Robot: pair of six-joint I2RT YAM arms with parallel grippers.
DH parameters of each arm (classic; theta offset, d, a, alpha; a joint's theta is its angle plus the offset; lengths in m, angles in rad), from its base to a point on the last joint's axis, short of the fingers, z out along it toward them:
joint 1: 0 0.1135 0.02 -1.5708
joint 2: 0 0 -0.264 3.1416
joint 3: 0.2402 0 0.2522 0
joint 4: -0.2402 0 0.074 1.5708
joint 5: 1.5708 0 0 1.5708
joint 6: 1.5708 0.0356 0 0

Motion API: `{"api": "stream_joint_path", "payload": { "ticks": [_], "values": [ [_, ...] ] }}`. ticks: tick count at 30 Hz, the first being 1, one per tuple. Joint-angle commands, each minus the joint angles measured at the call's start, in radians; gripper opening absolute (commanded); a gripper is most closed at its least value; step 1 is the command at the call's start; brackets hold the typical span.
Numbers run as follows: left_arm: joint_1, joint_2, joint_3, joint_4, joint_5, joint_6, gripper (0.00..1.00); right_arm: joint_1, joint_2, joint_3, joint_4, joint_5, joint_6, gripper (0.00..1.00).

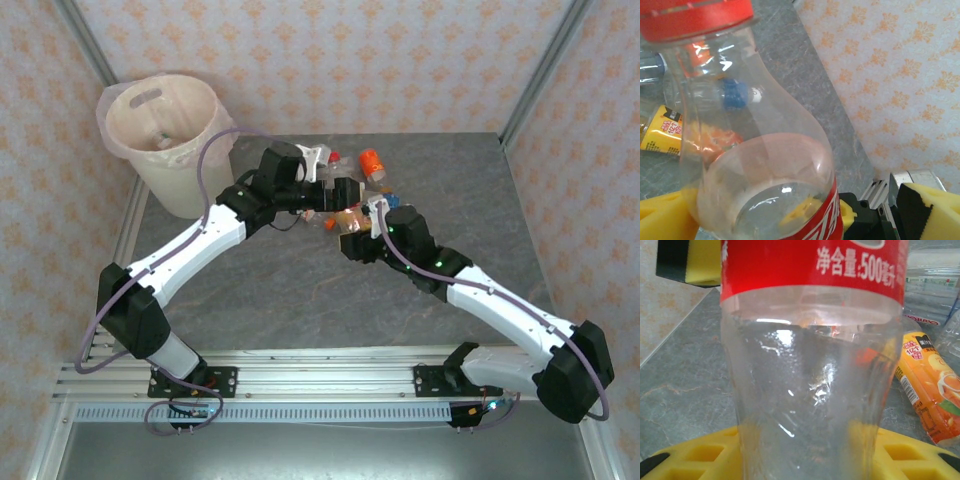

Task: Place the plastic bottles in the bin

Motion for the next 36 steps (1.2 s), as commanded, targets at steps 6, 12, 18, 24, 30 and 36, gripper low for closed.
{"api": "stream_joint_path", "payload": {
  "ticks": [6,12,18,24,30,36],
  "values": [
    [-0.016,0.018,-0.030,0.140,-0.049,-0.084,1.00,0.003,-0.039,0.024,0.094,-0.085,-0.008,0.43],
    [-0.017,0.039,-0.034,0.144,-0.006,-0.092,0.85,0.003,-0.045,0.009,0.163,-0.065,0.024,0.43],
    [-0.017,0.028,-0.033,0.131,-0.020,-0.075,0.66,0.003,-0.017,0.026,0.143,-0.068,0.008,0.45],
    [-0.016,0.029,0.003,0.067,-0.140,-0.068,0.54,0.004,0.026,0.071,0.059,-0.086,0.018,0.82],
    [-0.016,0.043,0.036,0.033,-0.190,-0.059,0.53,0.003,0.018,0.076,0.041,-0.076,0.018,0.99],
    [-0.012,0.024,0.033,0.034,-0.260,-0.052,0.51,0.003,-0.027,0.050,0.045,0.006,-0.005,0.99]
  ]
}}
